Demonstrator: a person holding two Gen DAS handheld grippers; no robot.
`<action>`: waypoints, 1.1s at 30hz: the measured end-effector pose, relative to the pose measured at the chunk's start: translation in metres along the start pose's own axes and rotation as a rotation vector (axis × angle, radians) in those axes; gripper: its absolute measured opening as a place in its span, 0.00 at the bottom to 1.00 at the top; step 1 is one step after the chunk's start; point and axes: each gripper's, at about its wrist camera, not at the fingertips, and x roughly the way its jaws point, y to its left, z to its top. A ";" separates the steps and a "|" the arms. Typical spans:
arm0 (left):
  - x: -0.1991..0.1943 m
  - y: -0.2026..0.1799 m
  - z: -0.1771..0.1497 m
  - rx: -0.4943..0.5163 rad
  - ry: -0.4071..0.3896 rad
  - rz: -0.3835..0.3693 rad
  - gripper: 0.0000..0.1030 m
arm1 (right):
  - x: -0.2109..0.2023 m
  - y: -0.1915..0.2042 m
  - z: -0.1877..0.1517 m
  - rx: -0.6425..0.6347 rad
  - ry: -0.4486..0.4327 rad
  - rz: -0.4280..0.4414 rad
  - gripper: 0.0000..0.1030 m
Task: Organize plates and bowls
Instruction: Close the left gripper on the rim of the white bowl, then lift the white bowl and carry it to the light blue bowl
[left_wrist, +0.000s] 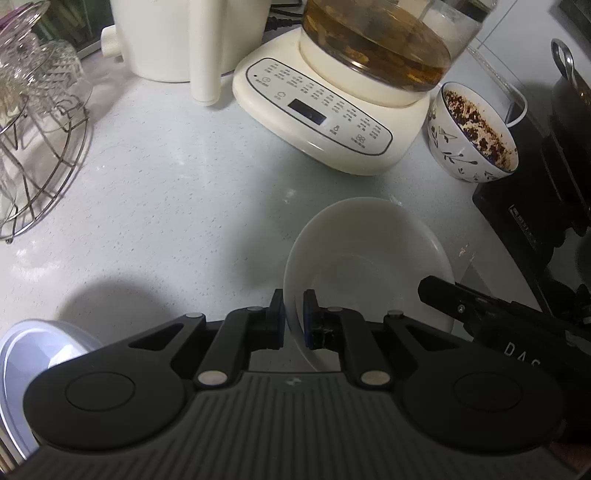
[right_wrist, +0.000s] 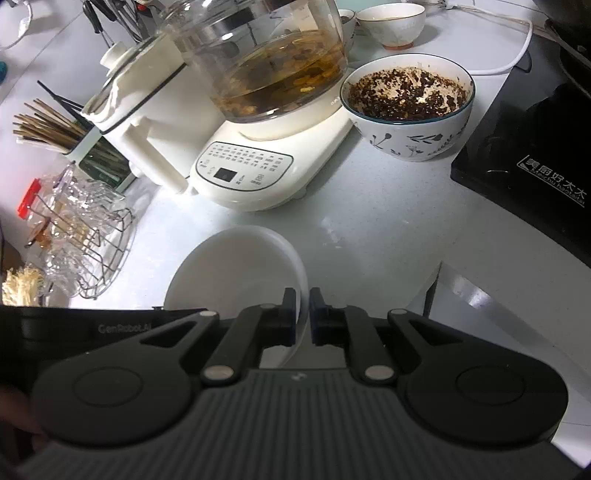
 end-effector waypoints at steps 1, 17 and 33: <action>-0.002 0.001 -0.001 -0.007 0.000 -0.004 0.11 | -0.001 0.001 0.000 -0.004 0.000 0.002 0.09; -0.082 -0.004 -0.011 -0.035 -0.075 -0.057 0.11 | -0.058 0.024 0.008 -0.023 -0.077 0.045 0.10; -0.154 0.004 -0.030 -0.037 -0.143 -0.074 0.12 | -0.109 0.062 0.007 -0.064 -0.142 0.070 0.11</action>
